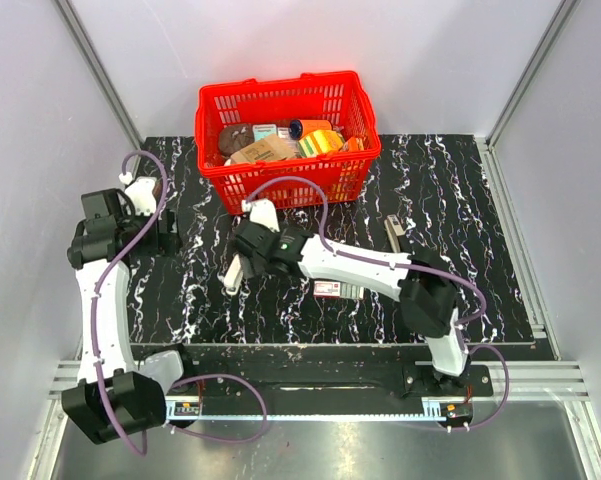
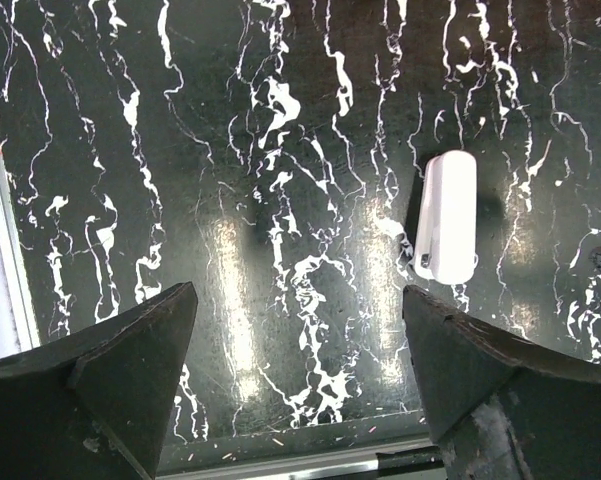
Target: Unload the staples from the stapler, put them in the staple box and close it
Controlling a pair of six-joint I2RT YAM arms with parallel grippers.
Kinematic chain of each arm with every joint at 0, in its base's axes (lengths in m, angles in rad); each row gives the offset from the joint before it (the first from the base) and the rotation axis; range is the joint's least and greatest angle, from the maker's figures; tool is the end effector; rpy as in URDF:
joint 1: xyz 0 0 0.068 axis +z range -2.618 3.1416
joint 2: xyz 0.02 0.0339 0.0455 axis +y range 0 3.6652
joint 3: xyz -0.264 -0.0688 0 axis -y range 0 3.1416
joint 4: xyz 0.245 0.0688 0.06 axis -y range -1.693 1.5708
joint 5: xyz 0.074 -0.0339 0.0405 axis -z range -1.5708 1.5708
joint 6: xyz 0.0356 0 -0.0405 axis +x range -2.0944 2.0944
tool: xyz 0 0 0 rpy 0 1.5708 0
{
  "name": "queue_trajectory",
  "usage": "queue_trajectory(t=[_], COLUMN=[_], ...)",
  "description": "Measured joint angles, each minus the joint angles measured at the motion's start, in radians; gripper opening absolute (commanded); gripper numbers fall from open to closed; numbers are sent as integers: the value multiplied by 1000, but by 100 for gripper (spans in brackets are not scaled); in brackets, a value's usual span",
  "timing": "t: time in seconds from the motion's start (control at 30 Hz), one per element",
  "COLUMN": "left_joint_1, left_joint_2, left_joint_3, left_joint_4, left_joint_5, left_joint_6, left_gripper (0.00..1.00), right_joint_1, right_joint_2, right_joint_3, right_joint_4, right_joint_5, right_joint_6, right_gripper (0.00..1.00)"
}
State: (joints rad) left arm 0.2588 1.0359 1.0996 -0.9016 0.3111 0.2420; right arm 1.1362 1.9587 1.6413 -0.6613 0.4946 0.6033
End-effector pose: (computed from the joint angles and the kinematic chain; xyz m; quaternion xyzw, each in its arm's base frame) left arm 0.1945 0.0402 0.3359 0.0478 0.9228 -0.0524 0.3788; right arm 0.1964 0.3830 0.2510 -0.1753 0.9135 0.0651 0.3614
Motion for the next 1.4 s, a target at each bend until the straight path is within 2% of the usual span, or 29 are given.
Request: queue_trajectory(t=[0.1, 0.23, 0.37, 0.57, 1.1, 1.27, 1.33, 1.4], left_joint_1=[50, 116, 158, 163, 165, 165, 165, 165], left_joint_2=[1, 1, 1, 8, -3, -18, -22, -22], left_joint_3=[-18, -43, -61, -65, -81, -91, -96, -97], left_joint_4=[-5, -23, -37, -65, -77, -74, -75, -73], left_joint_5=[28, 68, 99, 128, 131, 131, 132, 132], left_joint_6=[29, 66, 85, 102, 132, 141, 146, 154], left_gripper=[86, 88, 87, 87, 87, 87, 93, 94], right_joint_1=[2, 3, 3, 3, 3, 3, 3, 3], right_joint_2=[78, 154, 234, 354, 521, 536, 536, 536], right_joint_3=[152, 258, 330, 445, 675, 676, 676, 676], right_joint_4=[-21, -34, -66, -126, -211, -238, -243, -245], right_joint_5=[-49, -100, -129, -150, -176, -183, -183, -183], right_joint_6=[33, 77, 113, 146, 185, 187, 187, 187], right_gripper=[85, 84, 77, 75, 70, 58, 49, 38])
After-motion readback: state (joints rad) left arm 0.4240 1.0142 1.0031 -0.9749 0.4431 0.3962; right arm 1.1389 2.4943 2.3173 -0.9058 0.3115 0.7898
